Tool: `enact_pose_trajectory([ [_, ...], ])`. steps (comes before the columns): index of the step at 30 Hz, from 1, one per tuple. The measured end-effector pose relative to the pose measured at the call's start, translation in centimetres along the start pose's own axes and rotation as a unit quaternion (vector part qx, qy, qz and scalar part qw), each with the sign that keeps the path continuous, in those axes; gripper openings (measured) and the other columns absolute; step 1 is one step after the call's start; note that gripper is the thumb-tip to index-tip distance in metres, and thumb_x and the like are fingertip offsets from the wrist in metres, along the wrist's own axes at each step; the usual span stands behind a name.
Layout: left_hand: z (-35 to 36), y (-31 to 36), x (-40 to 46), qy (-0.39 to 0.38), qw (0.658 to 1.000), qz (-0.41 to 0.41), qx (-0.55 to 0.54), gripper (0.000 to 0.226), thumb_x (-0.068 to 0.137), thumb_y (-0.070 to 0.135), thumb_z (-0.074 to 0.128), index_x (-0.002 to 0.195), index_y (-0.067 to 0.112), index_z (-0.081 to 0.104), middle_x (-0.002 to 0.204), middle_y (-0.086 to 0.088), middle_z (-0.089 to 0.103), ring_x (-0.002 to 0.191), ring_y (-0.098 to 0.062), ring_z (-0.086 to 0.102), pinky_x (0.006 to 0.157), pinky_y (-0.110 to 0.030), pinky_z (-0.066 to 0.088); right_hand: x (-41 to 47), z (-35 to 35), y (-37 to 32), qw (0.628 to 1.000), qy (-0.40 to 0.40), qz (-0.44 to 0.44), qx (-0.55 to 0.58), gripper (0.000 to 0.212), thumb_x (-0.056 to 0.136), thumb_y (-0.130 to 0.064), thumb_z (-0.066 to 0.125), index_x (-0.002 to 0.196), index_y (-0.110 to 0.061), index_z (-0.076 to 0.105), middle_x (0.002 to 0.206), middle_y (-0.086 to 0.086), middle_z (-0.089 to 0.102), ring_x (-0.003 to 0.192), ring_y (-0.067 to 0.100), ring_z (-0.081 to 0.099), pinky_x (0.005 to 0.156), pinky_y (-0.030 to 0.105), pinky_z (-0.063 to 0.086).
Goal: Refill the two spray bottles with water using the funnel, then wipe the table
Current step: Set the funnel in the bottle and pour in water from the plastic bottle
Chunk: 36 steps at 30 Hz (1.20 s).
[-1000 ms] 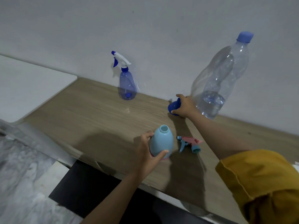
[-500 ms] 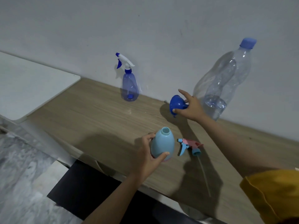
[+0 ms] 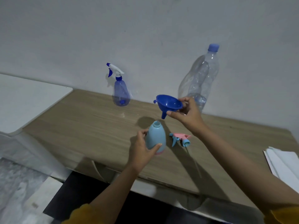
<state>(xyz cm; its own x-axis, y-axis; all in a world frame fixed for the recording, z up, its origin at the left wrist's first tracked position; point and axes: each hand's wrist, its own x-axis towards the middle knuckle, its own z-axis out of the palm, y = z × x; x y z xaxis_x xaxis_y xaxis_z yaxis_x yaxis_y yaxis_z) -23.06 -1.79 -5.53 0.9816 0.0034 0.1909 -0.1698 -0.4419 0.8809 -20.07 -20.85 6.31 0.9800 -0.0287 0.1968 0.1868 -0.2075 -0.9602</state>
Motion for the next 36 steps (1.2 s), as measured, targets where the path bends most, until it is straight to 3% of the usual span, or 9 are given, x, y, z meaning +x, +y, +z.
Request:
enact_pose_trajectory([
  [2, -0.1, 0.2, 0.0, 0.000, 1.000, -0.003, 0.002, 0.070, 0.064, 0.043, 0.083, 0.113, 0.045, 0.033, 0.113, 0.022, 0.050, 0.110, -0.003, 0.054, 0.085, -0.025, 0.050, -0.8, 0.4, 0.3, 1.000, -0.004, -0.003, 0.010, 0.055, 0.072, -0.013, 0.083, 0.109, -0.023, 0.044, 0.103, 0.002, 0.066, 0.103, 0.027, 0.063, 0.091, 0.042, 0.053],
  [4, -0.1, 0.5, -0.1, 0.001, 1.000, -0.002, 0.003, 0.068, 0.065, 0.042, 0.082, 0.112, 0.044, 0.033, 0.112, 0.019, 0.052, 0.106, -0.003, 0.055, 0.082, -0.025, 0.051, -1.3, 0.9, 0.4, 1.000, -0.013, -0.002, 0.000, 0.057, 0.068, -0.018, 0.085, 0.107, -0.027, 0.044, 0.105, 0.001, 0.067, 0.107, 0.027, 0.063, 0.094, 0.046, 0.051],
  [6, -0.2, 0.8, -0.2, -0.001, 1.000, -0.005, 0.011, 0.066, 0.066, 0.042, 0.082, 0.111, 0.042, 0.033, 0.112, 0.015, 0.054, 0.101, -0.003, 0.056, 0.078, -0.025, 0.051, -1.7, 1.4, 0.4, 1.000, -0.020, 0.004, -0.021, 0.061, 0.067, -0.023, 0.086, 0.111, -0.025, 0.044, 0.107, 0.000, 0.067, 0.107, 0.022, 0.063, 0.091, 0.040, 0.051],
  [10, -0.3, 1.1, -0.2, -0.005, 1.000, -0.013, 0.027, 0.065, 0.068, 0.039, 0.081, 0.108, 0.040, 0.030, 0.110, 0.012, 0.056, 0.099, -0.006, 0.056, 0.078, -0.031, 0.053, -2.4, 2.2, -0.1, 0.997, -0.017, 0.008, -0.073, 0.065, 0.066, -0.022, 0.087, 0.115, -0.020, 0.043, 0.109, -0.003, 0.064, 0.100, 0.005, 0.060, 0.073, 0.011, 0.041],
  [13, -0.4, 1.1, -0.3, -0.010, 0.999, -0.028, 0.033, 0.065, 0.067, 0.040, 0.080, 0.109, 0.039, 0.031, 0.112, 0.009, 0.059, 0.101, -0.009, 0.059, 0.079, -0.039, 0.056, -2.6, 2.4, -0.3, 0.996, -0.012, 0.005, -0.093, 0.065, 0.067, -0.023, 0.087, 0.115, -0.021, 0.043, 0.109, -0.005, 0.063, 0.097, 0.000, 0.058, 0.071, 0.013, 0.039],
  [17, -0.6, 1.7, -0.2, -0.016, 0.998, -0.040, 0.041, 0.065, 0.067, 0.041, 0.081, 0.107, 0.040, 0.029, 0.115, 0.007, 0.060, 0.100, -0.009, 0.061, 0.075, -0.039, 0.057, -2.6, 2.3, -1.0, 0.994, -0.007, 0.003, -0.110, 0.064, 0.067, -0.026, 0.086, 0.113, -0.023, 0.042, 0.113, -0.001, 0.063, 0.099, 0.000, 0.058, 0.070, 0.016, 0.038],
  [26, -1.0, 3.0, -0.4, -0.033, 0.998, -0.060, 0.008, 0.065, 0.070, 0.033, 0.082, 0.114, 0.027, 0.035, 0.116, 0.009, 0.057, 0.096, -0.006, 0.056, 0.061, -0.013, 0.041, -2.9, 2.3, -1.4, 0.986, -0.022, -0.002, -0.168, 0.066, 0.066, -0.026, 0.087, 0.114, -0.022, 0.042, 0.120, 0.002, 0.057, 0.101, 0.011, 0.058, 0.074, 0.012, 0.041],
  [31, -1.5, 3.5, -0.6, -0.034, 0.998, -0.057, -0.002, 0.064, 0.073, 0.030, 0.081, 0.120, 0.018, 0.039, 0.109, 0.010, 0.054, 0.095, -0.004, 0.053, 0.059, -0.009, 0.041, -2.9, 2.6, -0.6, 0.985, -0.042, 0.012, -0.168, 0.066, 0.067, -0.026, 0.087, 0.115, -0.023, 0.042, 0.124, 0.001, 0.056, 0.106, 0.014, 0.059, 0.076, 0.014, 0.043],
  [36, -2.7, 4.2, -0.5, -0.027, 0.997, -0.032, -0.061, 0.077, 0.071, 0.028, 0.083, 0.130, 0.016, 0.036, 0.132, 0.002, 0.048, 0.122, -0.009, 0.046, 0.077, -0.001, 0.039, -2.7, 2.1, -0.5, 0.984, -0.065, 0.020, -0.164, 0.069, 0.067, -0.030, 0.086, 0.119, -0.028, 0.041, 0.124, -0.001, 0.055, 0.109, 0.013, 0.058, 0.079, 0.020, 0.045],
])
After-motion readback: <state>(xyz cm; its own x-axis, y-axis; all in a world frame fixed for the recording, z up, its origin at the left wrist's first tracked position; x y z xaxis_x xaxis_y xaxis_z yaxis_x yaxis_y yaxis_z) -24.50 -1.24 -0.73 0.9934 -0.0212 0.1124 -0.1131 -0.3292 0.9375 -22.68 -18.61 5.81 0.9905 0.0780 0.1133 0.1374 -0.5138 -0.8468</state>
